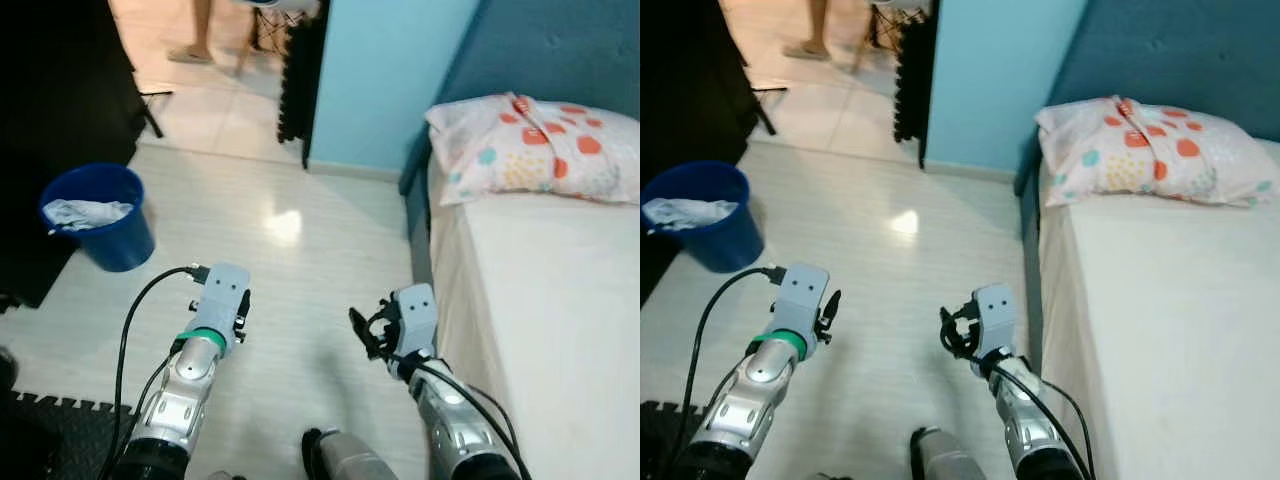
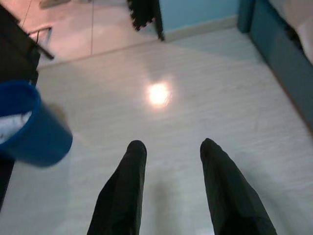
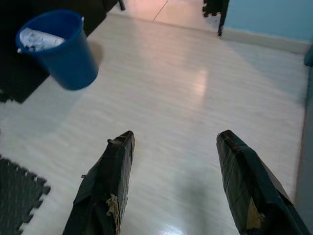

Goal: Clean up the room

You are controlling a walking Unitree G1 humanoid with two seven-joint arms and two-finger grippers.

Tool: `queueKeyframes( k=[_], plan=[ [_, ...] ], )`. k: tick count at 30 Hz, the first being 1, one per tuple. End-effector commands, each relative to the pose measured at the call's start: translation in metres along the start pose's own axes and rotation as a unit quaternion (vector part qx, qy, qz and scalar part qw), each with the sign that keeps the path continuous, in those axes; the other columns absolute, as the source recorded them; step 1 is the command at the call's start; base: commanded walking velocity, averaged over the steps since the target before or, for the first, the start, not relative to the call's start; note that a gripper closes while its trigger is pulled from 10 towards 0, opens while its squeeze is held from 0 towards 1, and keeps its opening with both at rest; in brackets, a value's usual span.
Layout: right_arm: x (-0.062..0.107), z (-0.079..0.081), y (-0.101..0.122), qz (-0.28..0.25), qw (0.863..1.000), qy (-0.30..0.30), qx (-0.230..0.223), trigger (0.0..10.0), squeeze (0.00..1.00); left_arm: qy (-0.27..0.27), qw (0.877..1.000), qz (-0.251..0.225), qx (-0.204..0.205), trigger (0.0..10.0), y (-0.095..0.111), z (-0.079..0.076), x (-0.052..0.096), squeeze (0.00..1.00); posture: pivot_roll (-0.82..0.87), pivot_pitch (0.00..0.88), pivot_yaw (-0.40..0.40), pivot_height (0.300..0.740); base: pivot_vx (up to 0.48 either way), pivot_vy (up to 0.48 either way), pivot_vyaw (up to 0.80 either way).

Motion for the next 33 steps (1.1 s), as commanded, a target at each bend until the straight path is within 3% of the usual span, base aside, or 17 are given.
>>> queueKeyframes(
  k=[1, 4, 17, 33],
  plan=[
    [0.003, -0.005, -0.004, 0.004, 1.000, -0.006, 0.000, 10.0, 0.00, -0.007, 1.000, -0.004, -0.001, 10.0, 0.001, -0.005, 0.001, 0.00, -0.04, 0.007, -0.014, 0.740, 0.000, 0.000, -0.75],
    [-0.001, -0.011, 0.002, -0.007, 1.000, -0.013, 0.001, 10.0, 0.00, -0.019, 1.000, -0.021, -0.004, 10.0, 0.011, -0.011, -0.004, 0.00, -0.04, 0.004, -0.010, 0.740, 0.000, 0.000, -0.75],
    [0.000, -0.014, 0.005, -0.016, 1.000, -0.018, 0.001, 10.0, 0.00, -0.024, 0.999, -0.033, -0.004, 10.0, 0.017, -0.014, -0.005, 0.00, -0.05, 0.001, -0.006, 0.740, 0.000, 0.000, -0.75],
    [-0.006, -0.035, 0.045, -0.080, 0.995, -0.060, 0.006, 10.0, 0.00, -0.033, 0.998, -0.057, 0.004, 10.0, 0.034, -0.017, -0.009, 0.00, -0.05, 0.000, -0.001, 0.740, 0.000, 0.000, -0.76]
  ],
)
Point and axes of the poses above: a point about 5 cm out from each wrist's last joint towards the gripper, its own x axis pointing back from the gripper into the wrist, its own y axis along the axis of the wrist's last joint, z = x × y, the point moved 6 cm from there along -x, pointing out of the wrist towards the gripper
